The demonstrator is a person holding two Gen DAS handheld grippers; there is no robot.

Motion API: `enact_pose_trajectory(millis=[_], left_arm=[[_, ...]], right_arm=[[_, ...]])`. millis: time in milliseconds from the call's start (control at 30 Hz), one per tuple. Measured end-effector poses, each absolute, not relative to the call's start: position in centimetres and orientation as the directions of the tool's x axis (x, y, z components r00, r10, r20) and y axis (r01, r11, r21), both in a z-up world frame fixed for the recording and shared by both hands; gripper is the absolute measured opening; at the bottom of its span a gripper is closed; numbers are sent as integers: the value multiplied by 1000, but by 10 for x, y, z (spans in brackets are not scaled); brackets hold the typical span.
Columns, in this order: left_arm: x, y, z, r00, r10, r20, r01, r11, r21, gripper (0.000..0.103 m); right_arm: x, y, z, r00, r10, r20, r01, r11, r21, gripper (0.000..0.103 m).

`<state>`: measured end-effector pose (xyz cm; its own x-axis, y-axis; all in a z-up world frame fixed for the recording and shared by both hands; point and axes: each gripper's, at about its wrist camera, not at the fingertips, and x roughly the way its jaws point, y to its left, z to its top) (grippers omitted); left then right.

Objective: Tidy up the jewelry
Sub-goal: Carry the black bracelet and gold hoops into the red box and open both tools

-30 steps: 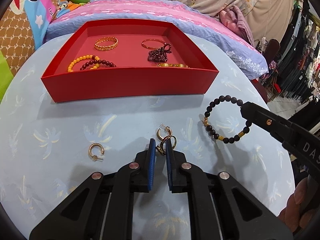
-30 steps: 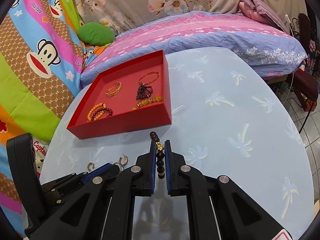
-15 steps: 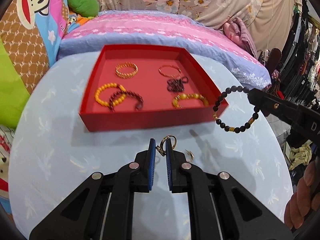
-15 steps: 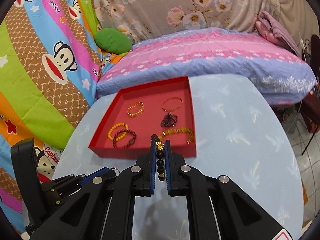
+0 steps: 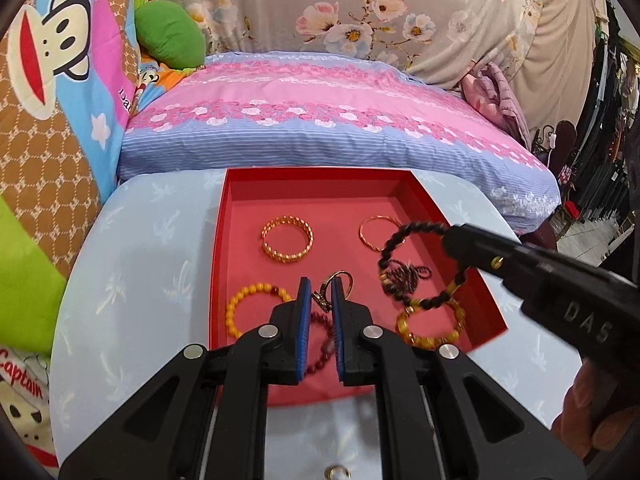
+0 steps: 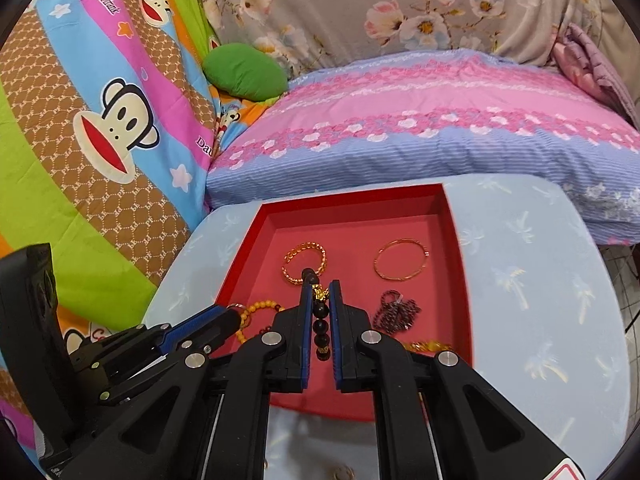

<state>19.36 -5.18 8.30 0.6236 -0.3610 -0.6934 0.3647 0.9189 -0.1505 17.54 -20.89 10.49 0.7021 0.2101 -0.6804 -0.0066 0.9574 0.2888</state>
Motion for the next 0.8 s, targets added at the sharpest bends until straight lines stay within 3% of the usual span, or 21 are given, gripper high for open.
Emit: enact_pose_trajectory(millis=[433, 600, 733, 800], left_arm=[[249, -64, 43, 578, -336, -743, 349, 926, -146, 10], [255, -63, 37, 573, -322, -754, 324, 934, -153, 10], [254, -60, 36, 583, -292, -758, 288, 947, -143, 33], [252, -58, 39, 591, -290, -752, 281, 949, -144, 34]], right_arm=[[224, -214, 52, 631, 185, -754, 47, 960, 275, 8], [226, -214, 50, 642, 121, -757, 74, 973, 219, 15], [221, -216, 54, 658, 109, -745, 79, 974, 213, 25], [217, -216, 57, 663, 108, -741, 77, 975, 210, 26]])
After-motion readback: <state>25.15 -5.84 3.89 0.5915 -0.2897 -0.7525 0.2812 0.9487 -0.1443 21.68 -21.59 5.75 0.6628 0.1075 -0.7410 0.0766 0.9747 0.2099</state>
